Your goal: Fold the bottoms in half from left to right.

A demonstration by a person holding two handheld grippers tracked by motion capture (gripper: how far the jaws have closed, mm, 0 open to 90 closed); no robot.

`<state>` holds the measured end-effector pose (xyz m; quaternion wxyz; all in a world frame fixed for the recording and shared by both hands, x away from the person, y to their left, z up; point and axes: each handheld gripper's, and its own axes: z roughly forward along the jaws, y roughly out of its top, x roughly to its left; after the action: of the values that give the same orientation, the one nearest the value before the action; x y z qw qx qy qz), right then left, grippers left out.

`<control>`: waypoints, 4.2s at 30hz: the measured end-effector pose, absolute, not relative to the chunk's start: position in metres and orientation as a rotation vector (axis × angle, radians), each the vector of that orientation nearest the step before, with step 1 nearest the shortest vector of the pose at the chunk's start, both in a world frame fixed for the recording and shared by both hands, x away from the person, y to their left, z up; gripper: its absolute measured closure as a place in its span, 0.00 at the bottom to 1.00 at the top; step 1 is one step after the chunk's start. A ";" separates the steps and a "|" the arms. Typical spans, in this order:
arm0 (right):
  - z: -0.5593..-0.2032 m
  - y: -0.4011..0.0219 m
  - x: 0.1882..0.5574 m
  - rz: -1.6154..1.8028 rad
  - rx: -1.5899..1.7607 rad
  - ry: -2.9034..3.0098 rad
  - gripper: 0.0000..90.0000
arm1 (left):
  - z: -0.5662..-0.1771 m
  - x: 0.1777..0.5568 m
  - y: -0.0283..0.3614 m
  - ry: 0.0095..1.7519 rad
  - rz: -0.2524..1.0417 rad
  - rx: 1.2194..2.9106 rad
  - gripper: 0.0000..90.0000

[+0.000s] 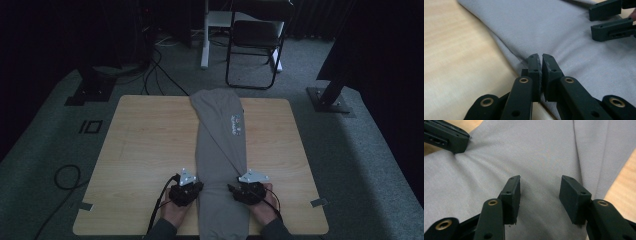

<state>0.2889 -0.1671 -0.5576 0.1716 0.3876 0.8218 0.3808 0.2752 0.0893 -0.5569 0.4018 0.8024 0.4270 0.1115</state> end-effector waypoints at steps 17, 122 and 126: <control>-0.542 -0.149 0.363 0.908 1.102 2.260 0.36 | -0.541 0.369 0.091 1.184 0.474 1.983 0.71; -0.552 -0.188 0.423 0.984 1.306 2.203 1.00 | -0.555 0.378 0.089 1.227 0.581 2.020 0.90; -0.552 -0.186 0.415 0.974 1.289 2.216 0.99 | -0.555 0.362 0.094 1.218 0.560 2.014 0.90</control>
<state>0.4146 -0.1862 -0.5517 0.1985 0.4607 0.7920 0.3481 0.3616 0.0945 -0.5554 0.3533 0.7789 0.4708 0.2165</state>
